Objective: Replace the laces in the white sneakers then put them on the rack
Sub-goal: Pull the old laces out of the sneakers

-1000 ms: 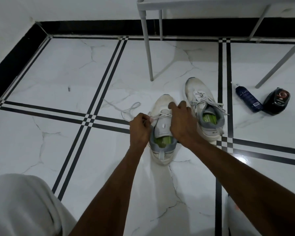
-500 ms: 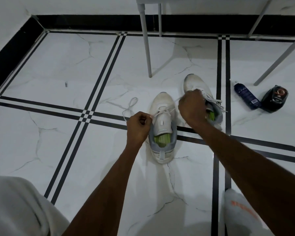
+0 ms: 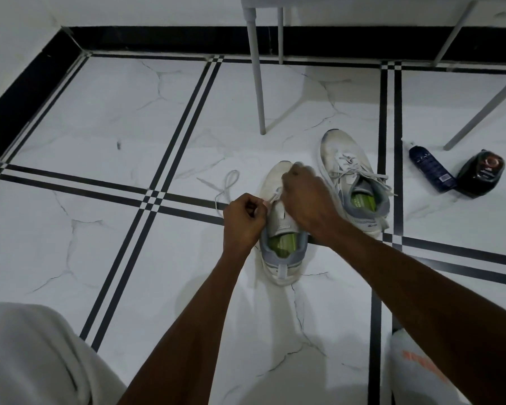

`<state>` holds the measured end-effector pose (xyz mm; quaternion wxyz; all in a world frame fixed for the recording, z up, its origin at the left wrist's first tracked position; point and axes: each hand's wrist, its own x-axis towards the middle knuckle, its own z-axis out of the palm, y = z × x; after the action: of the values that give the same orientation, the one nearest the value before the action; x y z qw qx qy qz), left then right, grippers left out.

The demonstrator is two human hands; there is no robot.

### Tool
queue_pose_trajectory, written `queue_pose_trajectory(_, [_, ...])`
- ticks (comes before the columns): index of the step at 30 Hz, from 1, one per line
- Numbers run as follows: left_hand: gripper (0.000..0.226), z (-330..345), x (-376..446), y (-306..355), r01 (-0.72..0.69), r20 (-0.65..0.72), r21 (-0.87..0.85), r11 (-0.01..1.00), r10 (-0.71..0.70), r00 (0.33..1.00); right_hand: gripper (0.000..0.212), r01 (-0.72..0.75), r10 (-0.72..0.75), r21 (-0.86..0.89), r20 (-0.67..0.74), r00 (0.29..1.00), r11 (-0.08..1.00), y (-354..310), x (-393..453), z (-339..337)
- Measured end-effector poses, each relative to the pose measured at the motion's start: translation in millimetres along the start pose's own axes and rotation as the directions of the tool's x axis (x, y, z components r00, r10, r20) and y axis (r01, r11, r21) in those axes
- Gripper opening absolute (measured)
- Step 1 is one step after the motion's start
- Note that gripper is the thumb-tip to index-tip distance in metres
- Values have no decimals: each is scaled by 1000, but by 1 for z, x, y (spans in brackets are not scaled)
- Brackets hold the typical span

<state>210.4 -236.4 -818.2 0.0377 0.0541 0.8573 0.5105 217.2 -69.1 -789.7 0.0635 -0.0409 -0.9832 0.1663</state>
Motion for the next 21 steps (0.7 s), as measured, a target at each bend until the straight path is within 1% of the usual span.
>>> queue_pose_trajectory(1, [3, 0, 1, 1, 8, -4, -3, 1000, -9, 1000, 15, -133, 137, 41, -124, 983, 990, 14, 6, -9])
queue_pose_trajectory(2, [3, -1, 1, 0, 23, -8, -10, 1000, -23, 1000, 15, -264, 276, 79, -233, 933, 961, 33, 12, -18])
queue_pose_trajectory(3, [3, 0, 1, 0, 33, -10, -19, 999, -33, 999, 15, -365, 384, 119, -306, 871, 923, 51, 17, -28])
queue_pose_trajectory(4, [3, 1, 0, 0, 39, -15, -27, 999, -40, 999, 16, -394, 430, 172, -343, 835, 903, 64, 19, -36])
queue_pose_trajectory(5, [3, 2, 0, -1, 42, -23, -35, 998, -43, 999, 19, -365, 415, 204, -337, 845, 909, 68, 21, -38])
queue_pose_trajectory(6, [3, 4, -1, -1, 46, -25, -42, 998, -47, 999, 22, -303, 362, 230, -284, 888, 925, 64, 22, -36])
queue_pose_trajectory(7, [3, 5, -1, -1, 46, -25, -47, 998, -48, 999, 23, -221, 270, 243, -190, 944, 944, 56, 21, -31])
queue_pose_trajectory(8, [3, 6, -1, 0, 40, -23, -47, 998, -42, 999, 21, -151, 168, 224, -63, 984, 963, 45, 18, -21])
queue_pose_trajectory(9, [4, 6, -2, 0, 30, -17, -40, 999, -31, 999, 22, -89, 78, 185, 67, 995, 979, 31, 12, -11])
queue_pose_trajectory(10, [4, 5, -2, 1, 16, -10, -32, 999, -16, 1000, 25, -47, 19, 144, 188, 982, 988, 17, 4, 0])
queue_pose_trajectory(11, [4, 5, -2, 2, 1, -3, -22, 1000, -1, 1000, 27, -38, 8, 114, 256, 967, 993, 5, -2, 11])
queue_pose_trajectory(12, [4, 5, -1, 2, -12, 3, -15, 1000, 12, 1000, 27, -40, 12, 93, 278, 961, 995, -1, -7, 19])
queue_pose_trajectory(14, [4, 3, -1, 1, -15, 2, -9, 1000, 15, 1000, 25, 10, -29, 91, 208, 978, 996, -4, -11, 27])
queue_pose_trajectory(15, [4, 2, -1, 1, -13, -6, -3, 1000, 13, 1000, 23, 0, -17, 121, 137, 990, 993, -1, -10, 24])
queue_pose_trajectory(16, [4, 2, -1, 1, -9, -14, 3, 1000, 9, 1000, 22, -68, 64, 153, 30, 998, 986, 6, -4, 15])
queue_pose_trajectory(17, [4, 2, -2, 1, -3, -22, 4, 1000, 3, 1000, 19, -163, 180, 186, -84, 980, 969, 20, 4, 5])
queue_pose_trajectory(18, [4, 2, -1, 2, 6, -27, 1, 1000, -6, 1000, 16, -251, 292, 217, -184, 938, 943, 35, 12, -6])
queue_pose_trajectory(19, [5, 2, -2, 3, 10, -28, -1, 1000, -10, 1000, 14, -317, 360, 200, -236, 903, 927, 50, 18, -18])
queue_pose_trajectory(20, [5, 3, -2, 3, 5, -25, -1, 1000, -5, 1000, 14, -345, 382, 182, -245, 891, 921, 61, 23, -27])
queue_pose_trajectory(21, [5, 4, -3, 3, -1, -25, 3, 1000, 1, 1000, 15, -336, 368, 170, -226, 902, 927, 69, 25, -32])
